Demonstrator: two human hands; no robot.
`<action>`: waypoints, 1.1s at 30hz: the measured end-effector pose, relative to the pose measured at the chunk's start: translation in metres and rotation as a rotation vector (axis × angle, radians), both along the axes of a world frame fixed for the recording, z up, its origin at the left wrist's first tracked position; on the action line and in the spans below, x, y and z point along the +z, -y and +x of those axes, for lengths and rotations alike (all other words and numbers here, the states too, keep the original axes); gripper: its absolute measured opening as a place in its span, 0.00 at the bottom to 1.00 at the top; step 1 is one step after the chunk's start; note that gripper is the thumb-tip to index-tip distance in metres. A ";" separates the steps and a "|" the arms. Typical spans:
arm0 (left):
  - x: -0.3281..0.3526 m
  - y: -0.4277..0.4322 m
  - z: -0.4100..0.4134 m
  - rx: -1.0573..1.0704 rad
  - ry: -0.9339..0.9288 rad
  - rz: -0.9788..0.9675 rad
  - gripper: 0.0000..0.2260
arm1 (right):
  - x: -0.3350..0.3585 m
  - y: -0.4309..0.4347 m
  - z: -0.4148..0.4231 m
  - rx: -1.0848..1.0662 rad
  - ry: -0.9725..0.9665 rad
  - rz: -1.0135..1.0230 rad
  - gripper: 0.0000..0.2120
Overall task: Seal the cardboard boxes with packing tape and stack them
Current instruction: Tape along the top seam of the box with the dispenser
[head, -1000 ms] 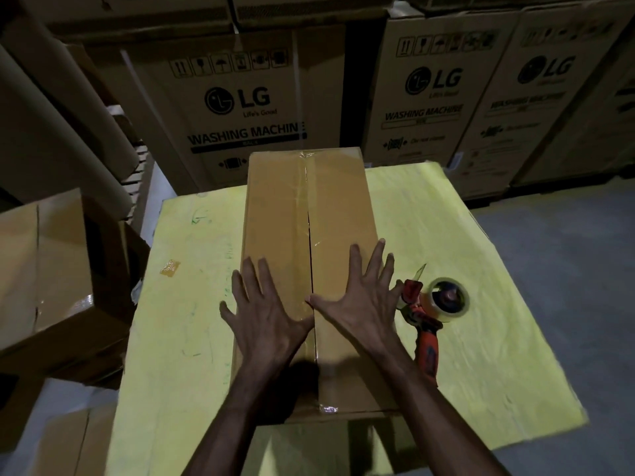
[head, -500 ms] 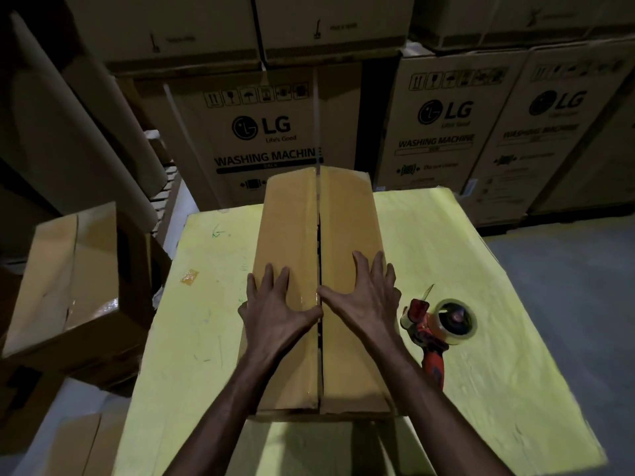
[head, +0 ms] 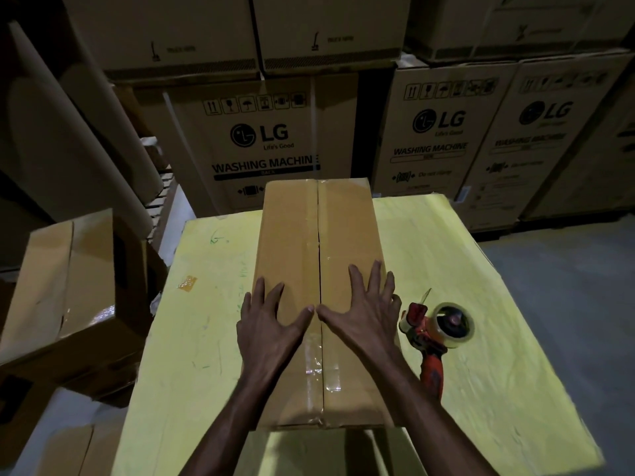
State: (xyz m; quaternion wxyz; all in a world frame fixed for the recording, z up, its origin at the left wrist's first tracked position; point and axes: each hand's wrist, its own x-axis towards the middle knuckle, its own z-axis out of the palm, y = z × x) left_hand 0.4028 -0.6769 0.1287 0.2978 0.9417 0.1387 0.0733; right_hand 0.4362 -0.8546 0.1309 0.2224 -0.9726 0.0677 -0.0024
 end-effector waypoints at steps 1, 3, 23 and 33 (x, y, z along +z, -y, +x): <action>0.000 -0.001 0.001 0.006 0.004 -0.006 0.37 | -0.001 0.001 0.000 0.011 0.004 -0.007 0.53; -0.001 -0.001 0.002 0.006 0.016 0.007 0.36 | -0.003 0.004 -0.001 0.033 0.017 -0.025 0.50; 0.014 -0.012 -0.002 0.186 -0.139 -0.516 0.36 | 0.019 0.031 -0.005 -0.253 -0.173 0.559 0.52; 0.018 0.037 -0.026 0.431 -0.201 -0.826 0.59 | 0.057 0.015 0.080 -0.007 -0.012 0.169 0.46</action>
